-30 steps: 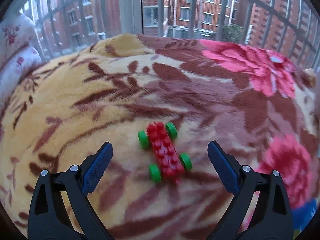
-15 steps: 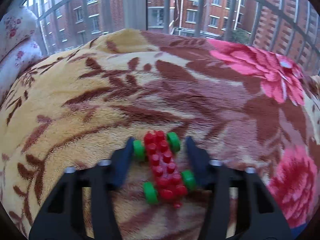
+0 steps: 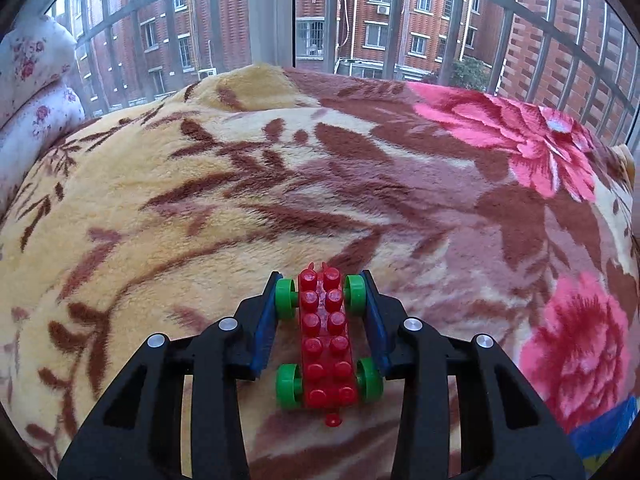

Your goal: Collect trash

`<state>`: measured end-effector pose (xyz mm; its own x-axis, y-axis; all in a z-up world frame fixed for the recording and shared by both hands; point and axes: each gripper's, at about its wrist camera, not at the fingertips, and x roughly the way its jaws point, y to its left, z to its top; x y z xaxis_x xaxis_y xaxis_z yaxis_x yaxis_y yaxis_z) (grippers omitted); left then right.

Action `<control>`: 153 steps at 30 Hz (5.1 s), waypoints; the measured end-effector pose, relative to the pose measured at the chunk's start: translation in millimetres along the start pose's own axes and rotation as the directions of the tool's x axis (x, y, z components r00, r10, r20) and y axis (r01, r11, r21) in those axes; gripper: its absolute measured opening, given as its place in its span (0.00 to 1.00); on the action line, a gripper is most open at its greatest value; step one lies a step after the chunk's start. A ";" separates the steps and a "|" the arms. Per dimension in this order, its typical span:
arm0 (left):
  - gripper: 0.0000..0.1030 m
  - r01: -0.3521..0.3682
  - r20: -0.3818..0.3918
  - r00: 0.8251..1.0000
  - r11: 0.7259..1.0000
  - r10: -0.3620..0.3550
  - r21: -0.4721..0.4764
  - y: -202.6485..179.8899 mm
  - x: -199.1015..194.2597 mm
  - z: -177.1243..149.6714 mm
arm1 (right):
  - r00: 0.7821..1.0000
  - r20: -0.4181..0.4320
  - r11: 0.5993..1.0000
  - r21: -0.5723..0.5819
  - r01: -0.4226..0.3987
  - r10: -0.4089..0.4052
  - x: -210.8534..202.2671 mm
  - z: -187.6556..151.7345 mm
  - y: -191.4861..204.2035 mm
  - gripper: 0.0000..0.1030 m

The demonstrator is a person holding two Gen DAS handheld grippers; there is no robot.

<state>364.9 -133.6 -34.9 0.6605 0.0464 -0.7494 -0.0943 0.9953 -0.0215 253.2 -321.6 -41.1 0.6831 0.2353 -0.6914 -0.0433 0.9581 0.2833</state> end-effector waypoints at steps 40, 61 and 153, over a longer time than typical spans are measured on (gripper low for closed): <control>0.37 0.270 0.095 0.950 0.935 -0.298 0.228 136.8 -316.0 -240.5 | 0.989 0.054 0.955 -0.271 -0.120 0.140 -251.4 -197.7 124.1 0.54; 0.37 0.276 -0.373 0.908 0.943 -0.193 0.184 133.7 -213.1 -385.4 | 0.924 -0.381 0.962 -0.259 -0.090 -0.016 -155.5 -342.6 112.1 0.54; 0.91 0.157 0.059 0.985 0.983 -0.163 0.096 164.5 -279.7 -228.0 | 0.990 0.083 0.977 -0.175 0.124 -0.111 -222.0 -193.3 124.3 0.95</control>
<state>-5.2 -2.2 20.2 0.7101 -0.1116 -0.6953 0.0822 0.9938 -0.0755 -44.7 -223.1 19.1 0.7416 0.1134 -0.6612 -0.0855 0.9935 0.0745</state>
